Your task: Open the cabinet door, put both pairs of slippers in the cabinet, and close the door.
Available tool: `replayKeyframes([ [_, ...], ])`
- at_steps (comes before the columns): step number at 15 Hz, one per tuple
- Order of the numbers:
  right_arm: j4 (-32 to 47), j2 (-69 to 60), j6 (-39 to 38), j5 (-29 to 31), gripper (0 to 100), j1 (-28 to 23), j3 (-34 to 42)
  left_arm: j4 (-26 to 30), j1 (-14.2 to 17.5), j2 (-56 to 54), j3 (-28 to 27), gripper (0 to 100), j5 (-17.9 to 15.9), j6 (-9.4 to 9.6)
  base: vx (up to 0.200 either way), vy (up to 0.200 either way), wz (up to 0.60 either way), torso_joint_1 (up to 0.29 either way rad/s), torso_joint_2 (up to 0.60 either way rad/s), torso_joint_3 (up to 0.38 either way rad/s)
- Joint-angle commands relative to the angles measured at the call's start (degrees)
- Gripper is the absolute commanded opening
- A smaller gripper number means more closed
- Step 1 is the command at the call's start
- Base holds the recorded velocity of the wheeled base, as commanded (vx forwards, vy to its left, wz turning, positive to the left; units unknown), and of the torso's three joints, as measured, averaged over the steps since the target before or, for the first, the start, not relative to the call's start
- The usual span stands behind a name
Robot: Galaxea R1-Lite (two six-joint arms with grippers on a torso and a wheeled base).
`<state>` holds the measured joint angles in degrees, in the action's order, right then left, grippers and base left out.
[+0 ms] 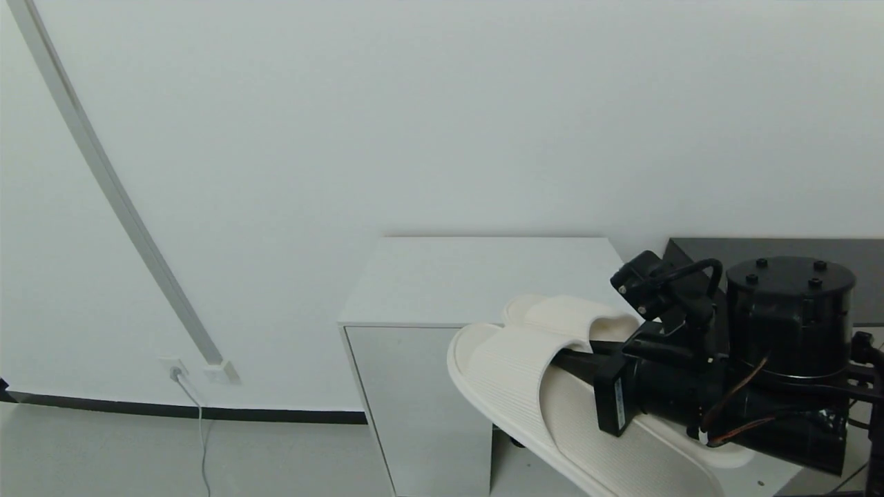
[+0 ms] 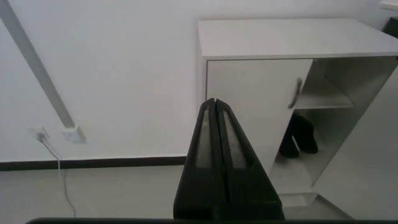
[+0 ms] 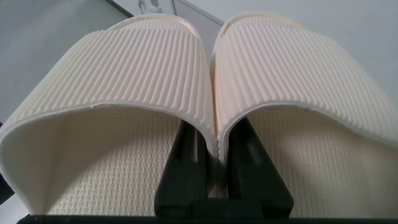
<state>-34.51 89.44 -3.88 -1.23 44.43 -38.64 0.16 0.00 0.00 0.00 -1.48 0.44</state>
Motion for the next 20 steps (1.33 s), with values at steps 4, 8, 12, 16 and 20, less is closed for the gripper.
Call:
replayKeyframes([
  [4, 0.0, -0.3, 0.0, 0.0, 0, 0.0, 0.7, 0.0, 0.0, 0.0, 0.0, 0, 0.0, 0.0, 0.0, -0.15, 0.0, 0.002, 0.0, 0.002],
  [8, 0.0, -0.1, 0.0, -0.1, 0, 0.0, 0.9, 0.0, 0.0, 0.0, 0.0, 0, 0.0, 0.0, 0.0, 0.0, 0.0, 0.0, 0.0, 0.0],
  [12, -0.5, 0.2, 1.9, -0.1, 0, 0.0, 2.4, 0.0, 0.0, 0.1, 0.0, 0, 0.0, 0.0, 0.0, 0.0, 0.0, 0.0, 0.0, 0.0],
  [16, -0.5, 0.2, 3.1, -0.3, 0, 0.0, 3.1, 0.0, 0.0, 0.0, 0.0, 0, 0.0, 0.0, 0.0, 0.0, -0.3, -0.035, 0.07, 0.043],
  [20, -0.5, 0.2, 3.1, -0.3, 0, 0.0, 3.1, 0.0, 0.0, 0.0, 0.0, 0, 0.0, 0.0, 0.0, 0.0, 0.0, -0.023, 0.05, 0.028],
])
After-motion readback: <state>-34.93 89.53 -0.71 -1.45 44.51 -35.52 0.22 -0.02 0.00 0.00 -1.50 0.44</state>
